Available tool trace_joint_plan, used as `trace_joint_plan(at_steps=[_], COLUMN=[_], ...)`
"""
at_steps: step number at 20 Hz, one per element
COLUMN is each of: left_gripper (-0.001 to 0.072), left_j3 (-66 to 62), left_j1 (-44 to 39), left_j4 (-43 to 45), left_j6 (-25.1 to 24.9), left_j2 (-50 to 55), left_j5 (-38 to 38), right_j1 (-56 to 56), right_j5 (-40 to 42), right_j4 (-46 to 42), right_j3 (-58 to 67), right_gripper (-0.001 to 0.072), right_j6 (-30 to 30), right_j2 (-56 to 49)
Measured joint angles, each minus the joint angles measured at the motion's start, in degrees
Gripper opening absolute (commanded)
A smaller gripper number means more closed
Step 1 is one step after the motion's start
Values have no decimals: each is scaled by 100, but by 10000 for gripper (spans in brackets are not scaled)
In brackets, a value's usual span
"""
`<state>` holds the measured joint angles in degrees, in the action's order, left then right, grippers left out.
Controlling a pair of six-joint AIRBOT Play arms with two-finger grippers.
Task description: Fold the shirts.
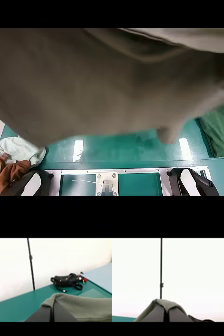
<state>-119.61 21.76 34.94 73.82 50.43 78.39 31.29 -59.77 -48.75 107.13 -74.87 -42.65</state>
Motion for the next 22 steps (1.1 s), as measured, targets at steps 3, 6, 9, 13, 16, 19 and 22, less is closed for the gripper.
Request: trace_joint_plan(at_steps=[3, 6, 9, 13, 16, 19, 22], left_gripper=[23, 23, 22, 23, 23, 22, 22], left_j3=[1021, 2343, 3650, 4492, 4533, 4330, 4070], left_j1=[4, -20, -328, -922, -1158, -1285, -1318], left_j4=[212, 35, -111, -190, -236, -393, -566], left_j6=[-22, -339, -855, -1338, -1449, -1491, -1506], left_j2=[96, 396, 992, 2319, 3331, 4133, 4577], left_j5=[-39, -166, -599, -1471, -2028, -2446, -2863], right_j1=[4, -166, -654, -1228, -1377, -1436, -1467], right_j5=[48, 129, 474, 1248, 1639, 1775, 1821], right_j4=[-9, 192, 297, 398, 483, 682, 1067], right_j3=[-542, -1580, -2809, -3733, -3626, -3003, -2190], right_gripper=[25, 26, 26, 26, 26, 26, 26], right_j6=[0, 179, 509, 798, 870, 909, 925], right_j2=[-127, -459, -1102, -2553, -3842, -5027, -5880])
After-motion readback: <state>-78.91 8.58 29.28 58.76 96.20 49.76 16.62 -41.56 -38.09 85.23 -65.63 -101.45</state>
